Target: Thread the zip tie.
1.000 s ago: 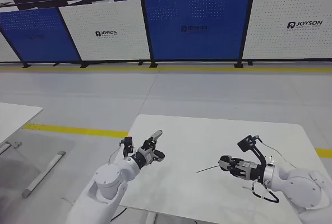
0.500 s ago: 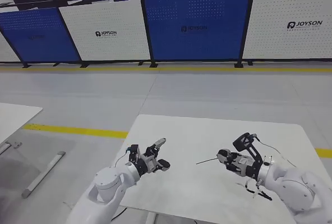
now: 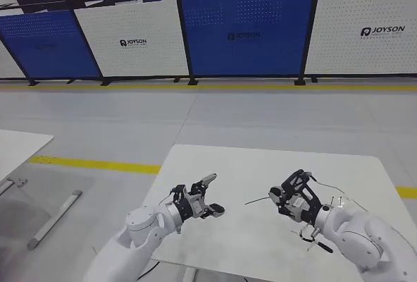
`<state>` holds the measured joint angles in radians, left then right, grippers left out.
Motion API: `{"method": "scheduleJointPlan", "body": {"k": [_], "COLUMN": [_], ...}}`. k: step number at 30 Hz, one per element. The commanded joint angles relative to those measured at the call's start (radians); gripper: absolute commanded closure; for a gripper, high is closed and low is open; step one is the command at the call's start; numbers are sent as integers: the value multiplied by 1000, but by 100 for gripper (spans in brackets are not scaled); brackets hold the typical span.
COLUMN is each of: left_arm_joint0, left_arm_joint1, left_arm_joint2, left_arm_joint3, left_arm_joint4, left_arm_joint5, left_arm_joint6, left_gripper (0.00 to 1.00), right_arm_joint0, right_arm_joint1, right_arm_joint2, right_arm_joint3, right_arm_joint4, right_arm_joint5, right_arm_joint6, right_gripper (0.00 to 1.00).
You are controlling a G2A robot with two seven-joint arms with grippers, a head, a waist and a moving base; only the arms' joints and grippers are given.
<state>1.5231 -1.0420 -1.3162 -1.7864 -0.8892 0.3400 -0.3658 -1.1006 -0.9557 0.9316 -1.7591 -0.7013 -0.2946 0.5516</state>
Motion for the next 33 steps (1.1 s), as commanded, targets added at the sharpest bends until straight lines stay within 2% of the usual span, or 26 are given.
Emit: {"method": "scheduleJointPlan", "body": {"k": [1, 6, 9, 13, 16, 17, 26, 27, 30, 33], "left_arm_joint0": [4, -42, -92, -153, -200, -214, -214, -214, -229, -244], "left_arm_joint1": [2, 23, 45, 85, 123, 132, 132, 128, 118, 111], "left_arm_joint2": [24, 96, 141, 227, 304, 317, 316, 315, 318, 336], "left_arm_joint3": [18, 68, 86, 102, 110, 113, 113, 115, 114, 109], "left_arm_joint4": [-21, -108, -181, -336, -446, -463, -464, -477, -515, -524], "left_arm_joint5": [0, 0, 0, 0, 0, 0, -5, -24, -25, 0], "left_arm_joint6": [-18, 4, 41, 46, 44, 50, 53, 72, 104, 153], "left_gripper": [0, 0, 0, 0, 0, 0, 0, 0, 0, 0], "right_arm_joint0": [-2, 6, 4, 7, 13, 13, 13, 13, 13, 13], "right_arm_joint1": [0, -2, 0, 7, 10, 10, 10, 10, 10, 10], "right_arm_joint2": [-3, -27, -45, -79, -95, -95, -95, -95, -95, -95], "right_arm_joint3": [-4, -63, -114, -177, -186, -186, -186, -186, -186, -186], "right_arm_joint4": [-25, -209, -302, -418, -439, -439, -439, -439, -439, -439], "right_arm_joint5": [-5, -45, -45, -45, -45, -45, -45, -45, -45, -45], "right_arm_joint6": [-3, -4, 1, 33, 39, 39, 39, 39, 39, 39], "right_gripper": [100, 100, 100, 100, 100, 100, 100, 100, 100, 100]}}
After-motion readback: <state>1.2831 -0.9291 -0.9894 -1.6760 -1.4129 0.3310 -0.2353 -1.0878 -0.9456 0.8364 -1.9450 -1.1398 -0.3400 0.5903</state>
